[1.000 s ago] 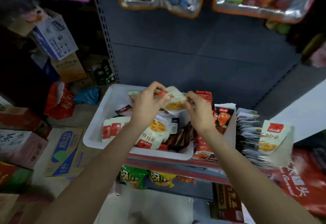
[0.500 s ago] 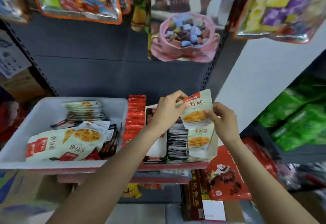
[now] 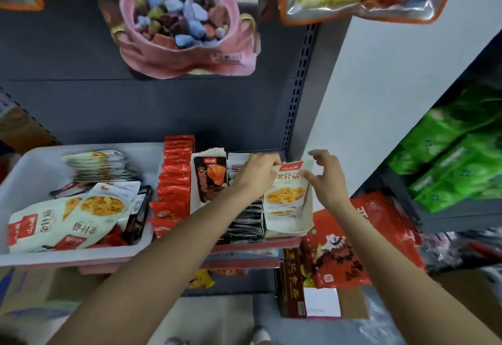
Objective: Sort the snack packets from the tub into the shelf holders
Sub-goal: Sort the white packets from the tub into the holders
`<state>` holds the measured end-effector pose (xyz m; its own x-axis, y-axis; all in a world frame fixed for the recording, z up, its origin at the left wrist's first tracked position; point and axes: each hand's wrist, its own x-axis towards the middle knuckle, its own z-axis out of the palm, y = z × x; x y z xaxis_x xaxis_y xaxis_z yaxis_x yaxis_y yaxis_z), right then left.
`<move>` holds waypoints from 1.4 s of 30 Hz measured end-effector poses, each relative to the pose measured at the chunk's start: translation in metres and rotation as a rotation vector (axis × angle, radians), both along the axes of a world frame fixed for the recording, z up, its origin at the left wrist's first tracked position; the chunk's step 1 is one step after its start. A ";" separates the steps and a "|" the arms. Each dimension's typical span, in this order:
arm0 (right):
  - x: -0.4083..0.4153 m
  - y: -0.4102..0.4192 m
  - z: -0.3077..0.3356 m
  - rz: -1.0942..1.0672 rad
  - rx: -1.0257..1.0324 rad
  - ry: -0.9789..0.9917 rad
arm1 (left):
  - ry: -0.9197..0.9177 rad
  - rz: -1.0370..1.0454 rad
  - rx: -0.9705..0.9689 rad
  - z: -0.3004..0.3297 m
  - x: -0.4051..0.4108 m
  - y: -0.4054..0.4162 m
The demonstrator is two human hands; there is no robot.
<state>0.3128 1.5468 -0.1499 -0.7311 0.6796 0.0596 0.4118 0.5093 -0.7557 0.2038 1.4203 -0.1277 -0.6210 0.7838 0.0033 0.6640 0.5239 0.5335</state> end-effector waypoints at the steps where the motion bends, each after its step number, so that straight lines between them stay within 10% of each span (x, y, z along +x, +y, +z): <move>1: -0.002 0.001 0.000 0.030 -0.006 -0.018 | 0.084 -0.014 -0.029 -0.003 0.001 0.000; 5: -0.011 0.004 0.002 0.121 0.064 -0.114 | 0.350 -0.062 -0.068 -0.007 0.000 0.003; 16: -0.014 -0.020 0.016 0.156 0.279 -0.098 | 0.290 -0.107 -0.008 -0.008 -0.006 -0.014; 27: -0.110 -0.165 0.037 0.481 0.163 0.002 | 0.205 0.387 0.226 0.009 -0.076 -0.186; 42: -0.228 -0.344 -0.041 0.685 -0.043 -0.570 | -0.207 0.397 -0.495 -0.050 -0.176 -0.374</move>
<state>0.0847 1.2028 -0.1913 -0.8882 0.0758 -0.4531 0.3468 0.7575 -0.5531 0.0280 1.0459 -0.1774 -0.8121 0.3735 -0.4483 0.2796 0.9234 0.2630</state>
